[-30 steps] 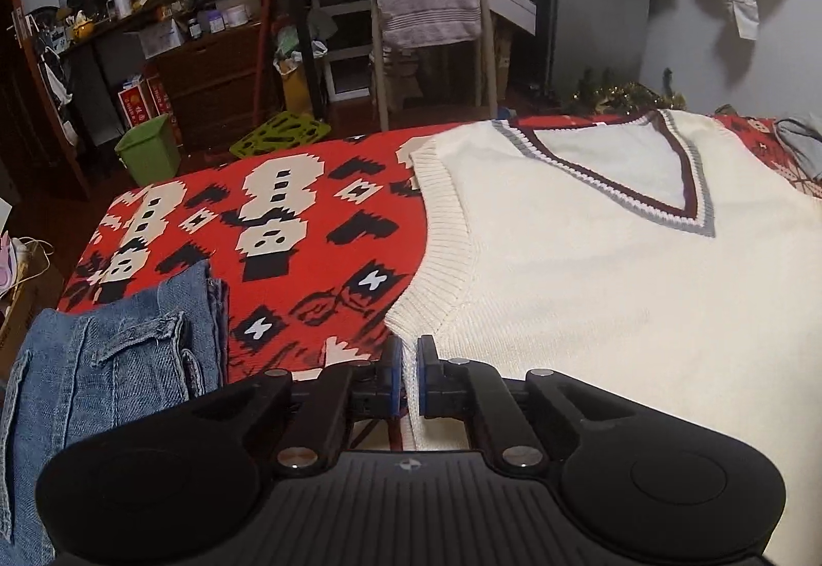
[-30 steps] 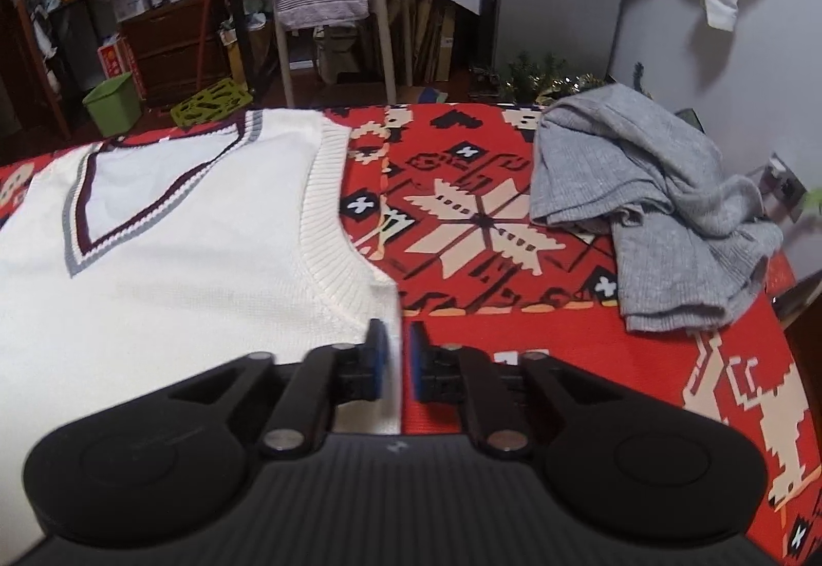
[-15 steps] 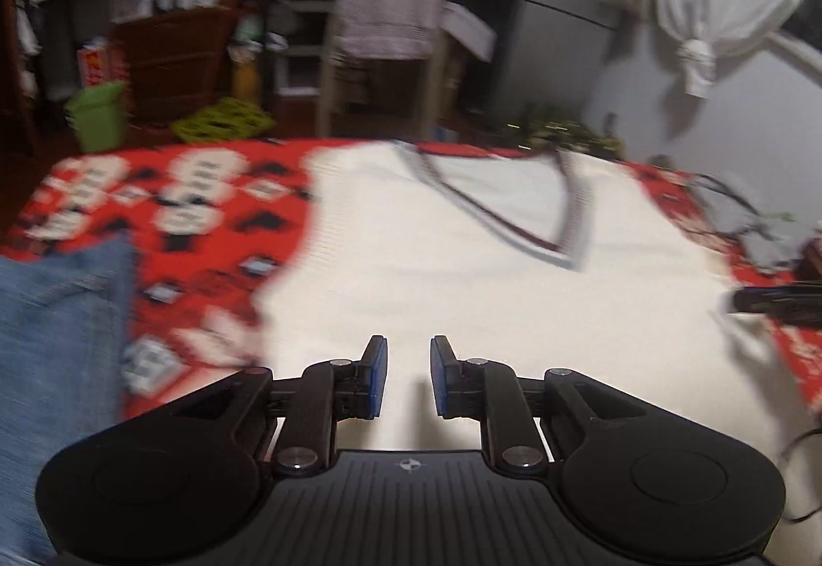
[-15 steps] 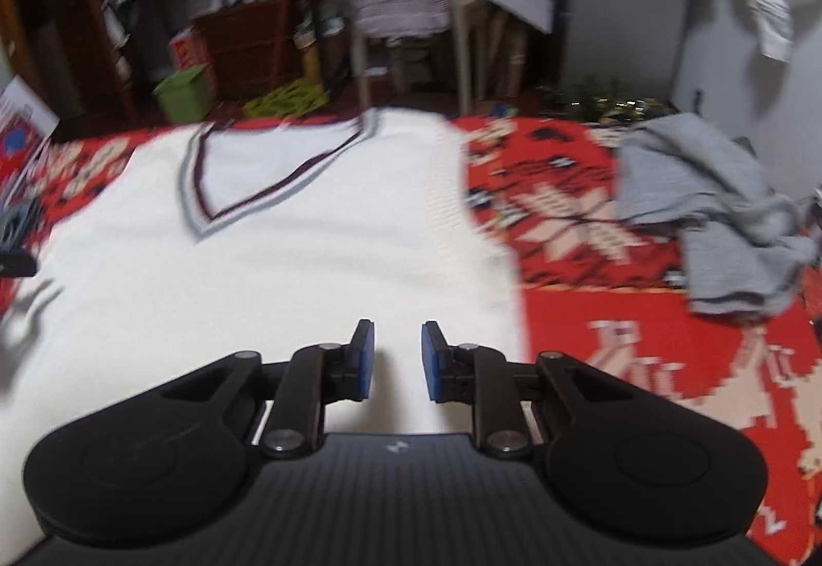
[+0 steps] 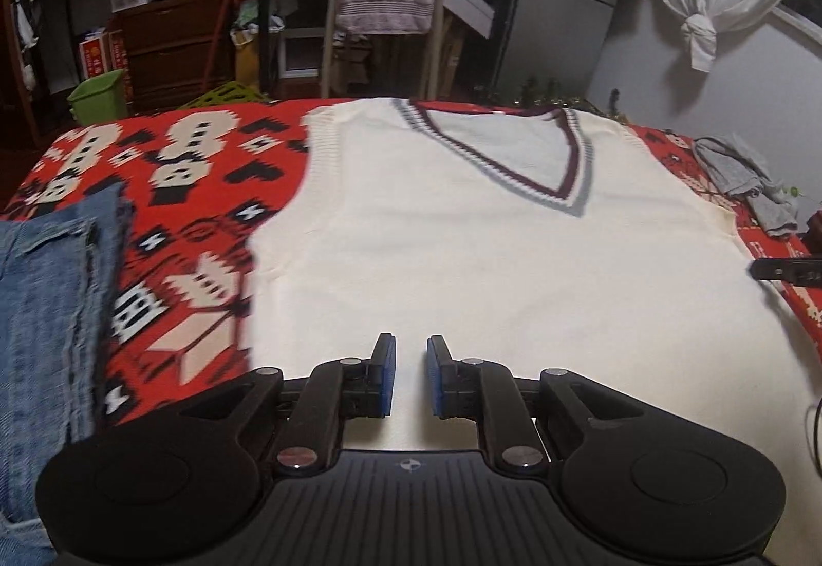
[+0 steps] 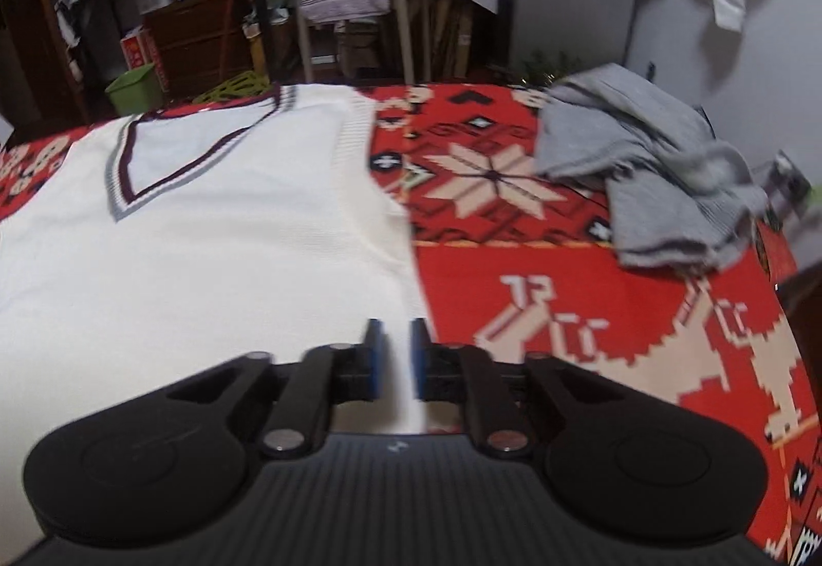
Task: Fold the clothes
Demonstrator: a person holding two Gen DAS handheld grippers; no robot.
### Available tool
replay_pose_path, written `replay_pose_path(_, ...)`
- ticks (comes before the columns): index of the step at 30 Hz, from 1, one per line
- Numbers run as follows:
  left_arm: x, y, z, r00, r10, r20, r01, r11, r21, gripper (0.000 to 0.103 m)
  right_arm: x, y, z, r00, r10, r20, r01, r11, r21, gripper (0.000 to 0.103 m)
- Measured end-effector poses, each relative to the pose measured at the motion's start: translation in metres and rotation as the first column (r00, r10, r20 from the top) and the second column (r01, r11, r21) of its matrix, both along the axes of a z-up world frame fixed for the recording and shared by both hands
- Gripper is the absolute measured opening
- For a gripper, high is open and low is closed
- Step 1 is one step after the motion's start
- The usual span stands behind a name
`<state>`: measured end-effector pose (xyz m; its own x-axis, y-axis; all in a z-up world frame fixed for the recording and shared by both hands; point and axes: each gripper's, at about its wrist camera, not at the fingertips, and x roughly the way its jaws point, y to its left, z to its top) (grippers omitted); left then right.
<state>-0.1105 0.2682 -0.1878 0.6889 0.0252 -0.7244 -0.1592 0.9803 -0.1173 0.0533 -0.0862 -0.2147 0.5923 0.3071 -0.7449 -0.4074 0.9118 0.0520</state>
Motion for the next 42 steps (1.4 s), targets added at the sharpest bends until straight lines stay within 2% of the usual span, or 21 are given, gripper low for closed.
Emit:
replay_pose_path(5,-0.009,0.0,0.001,0.999,0.028,-0.017,-0.029,0.999,-0.035,0.015,-0.014,0.007,0.009,0.999,0.05,0.001,-0.05,0.999,0.014,0.01)
replay_pose_path(8,-0.013,-0.007,0.002,1.0,0.011,-0.02,-0.011,1.0,-0.02,0.015,-0.025,0.016,0.006,0.996,0.084,-0.023,-0.084,0.996,-0.005,0.01)
replay_pose_path(11,-0.021,-0.011,0.002,0.999,0.002,-0.037,-0.002,1.0,0.005,0.015,-0.037,0.004,0.001,0.997,0.07,-0.022,-0.07,0.997,-0.015,0.009)
replay_pose_path(18,-0.052,-0.008,0.002,0.999,0.017,-0.05,-0.016,1.0,0.011,0.017,-0.061,-0.026,0.008,0.999,0.042,-0.03,-0.043,0.999,-0.019,0.009)
replay_pose_path(22,-0.055,-0.016,0.006,0.999,0.009,-0.048,-0.008,1.0,0.017,0.016,-0.073,-0.012,0.017,0.997,0.074,-0.024,-0.074,0.997,0.028,0.011)
replay_pose_path(27,-0.05,-0.035,0.009,0.999,-0.038,-0.028,0.038,0.999,0.011,0.016,-0.082,0.018,0.011,0.992,0.128,-0.023,-0.128,0.992,0.001,0.011)
replay_pose_path(31,-0.06,-0.042,0.003,0.997,-0.064,-0.043,0.066,0.996,0.056,0.016,-0.091,0.002,0.006,0.993,0.108,-0.046,-0.108,0.994,0.009,0.011)
replay_pose_path(34,-0.076,-0.04,0.003,0.997,-0.061,-0.057,0.066,0.994,0.091,0.018,-0.102,-0.018,0.006,0.994,0.097,-0.045,-0.098,0.995,-0.022,0.011)
replay_pose_path(38,-0.093,-0.028,0.003,0.997,-0.005,-0.071,0.006,1.0,0.022,0.018,-0.115,-0.04,0.009,0.995,0.075,-0.059,-0.077,0.997,-0.031,0.011)
replay_pose_path(42,-0.101,-0.03,0.005,0.996,0.008,-0.087,-0.007,1.0,0.012,0.018,-0.122,-0.044,0.012,0.995,0.067,-0.072,-0.069,0.997,-0.035,0.011)
